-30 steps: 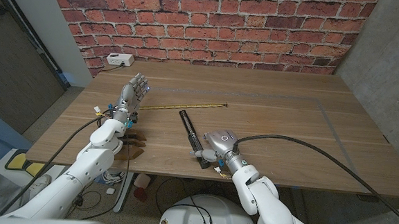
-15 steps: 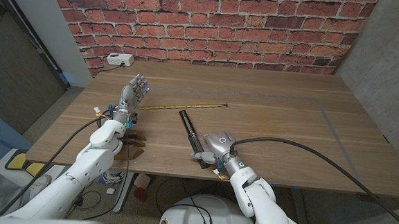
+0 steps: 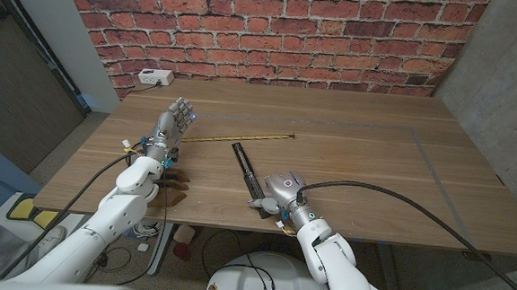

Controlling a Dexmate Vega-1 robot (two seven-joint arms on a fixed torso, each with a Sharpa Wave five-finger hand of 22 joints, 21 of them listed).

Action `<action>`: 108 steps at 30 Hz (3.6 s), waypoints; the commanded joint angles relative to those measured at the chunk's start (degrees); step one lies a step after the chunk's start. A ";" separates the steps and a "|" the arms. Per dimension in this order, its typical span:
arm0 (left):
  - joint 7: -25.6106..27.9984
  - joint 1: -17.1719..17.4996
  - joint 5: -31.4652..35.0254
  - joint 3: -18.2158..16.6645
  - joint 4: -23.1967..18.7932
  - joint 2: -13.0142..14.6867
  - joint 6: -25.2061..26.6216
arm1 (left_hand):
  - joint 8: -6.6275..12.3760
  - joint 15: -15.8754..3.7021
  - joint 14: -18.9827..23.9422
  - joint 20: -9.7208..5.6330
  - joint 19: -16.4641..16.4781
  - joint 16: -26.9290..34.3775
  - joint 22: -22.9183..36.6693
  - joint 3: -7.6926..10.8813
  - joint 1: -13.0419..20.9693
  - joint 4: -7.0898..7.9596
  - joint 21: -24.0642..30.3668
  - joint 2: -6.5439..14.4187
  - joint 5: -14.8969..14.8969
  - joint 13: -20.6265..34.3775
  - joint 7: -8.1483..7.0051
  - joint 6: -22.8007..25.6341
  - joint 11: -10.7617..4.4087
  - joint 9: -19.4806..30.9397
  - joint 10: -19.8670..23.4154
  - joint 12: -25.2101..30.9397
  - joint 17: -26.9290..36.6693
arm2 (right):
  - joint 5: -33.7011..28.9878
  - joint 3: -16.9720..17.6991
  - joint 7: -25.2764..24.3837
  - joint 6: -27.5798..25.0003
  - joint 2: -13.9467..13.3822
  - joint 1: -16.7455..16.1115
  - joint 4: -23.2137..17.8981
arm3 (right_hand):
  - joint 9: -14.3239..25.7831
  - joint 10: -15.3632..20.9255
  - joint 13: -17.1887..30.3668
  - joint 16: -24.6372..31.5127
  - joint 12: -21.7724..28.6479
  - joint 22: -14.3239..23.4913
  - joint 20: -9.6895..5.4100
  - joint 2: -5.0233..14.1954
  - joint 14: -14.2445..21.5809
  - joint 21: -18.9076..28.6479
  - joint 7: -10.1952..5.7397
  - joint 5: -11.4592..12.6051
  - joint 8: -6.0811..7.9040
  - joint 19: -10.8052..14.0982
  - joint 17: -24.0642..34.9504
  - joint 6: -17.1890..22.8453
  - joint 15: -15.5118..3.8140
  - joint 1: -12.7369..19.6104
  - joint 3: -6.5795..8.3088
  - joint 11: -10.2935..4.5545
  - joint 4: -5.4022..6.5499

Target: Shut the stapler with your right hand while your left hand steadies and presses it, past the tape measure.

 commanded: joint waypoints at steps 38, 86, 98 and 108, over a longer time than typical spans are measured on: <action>0.29 0.78 -0.16 -0.63 -0.08 -0.46 -1.25 | 0.17 -0.47 0.72 -0.26 0.11 0.17 0.02 0.22 0.13 -0.88 0.10 0.19 0.30 0.13 -0.15 0.36 -0.01 0.17 0.68 0.46 -0.05 | 3.30 -1.12 -0.35 0.30 1.89 1.52 4.58 | 4.78 6.50 -1.68 -4.16 5.18 -1.56 -4.06 5.56 5.86 3.83 -0.16 2.96 -1.15 1.40 -1.35 -3.24 -8.40 17.40 10.53 -3.59 -4.69; 0.57 -0.48 0.22 0.83 1.63 -1.32 -0.43 | 0.16 -0.37 0.49 -0.17 0.79 0.14 0.04 0.00 -0.63 -0.75 0.38 0.02 0.29 0.14 -0.19 0.27 -0.17 0.19 0.60 0.39 0.03 | 22.51 1.10 -19.44 4.01 -1.14 0.95 5.18 | 11.88 10.28 2.30 -1.51 12.64 -2.60 -7.57 6.30 23.90 14.33 -3.52 9.34 3.76 4.60 6.28 10.87 -8.90 35.30 21.68 -5.19 -4.13; -0.28 -0.74 -0.26 0.92 1.84 -1.52 -0.62 | 0.20 -0.46 0.47 -0.19 1.04 0.13 0.05 0.04 -0.60 -0.86 0.44 0.00 0.30 0.14 -0.28 0.41 -0.26 0.19 0.61 0.39 0.03 | 23.80 1.63 -19.89 3.32 -2.05 1.01 3.69 | 12.63 10.19 3.00 -1.65 13.18 -2.41 -7.48 6.29 24.13 15.36 -3.18 9.15 3.89 4.19 7.15 11.00 -8.88 35.50 22.03 -5.14 -4.09; -0.47 -0.70 -0.54 0.75 1.79 -1.45 -0.62 | 0.20 -0.47 0.45 -0.24 1.10 0.12 0.05 0.06 -0.59 -0.93 0.43 -0.03 0.30 0.15 -0.33 0.44 -0.20 0.20 0.64 0.39 0.03 | 25.23 2.45 -21.04 3.91 -2.76 0.78 2.44 | 12.87 9.90 3.66 -1.95 13.57 -2.27 -7.44 6.42 23.94 16.03 -3.14 8.94 3.71 3.57 7.74 10.91 -8.85 35.52 22.30 -4.59 -3.97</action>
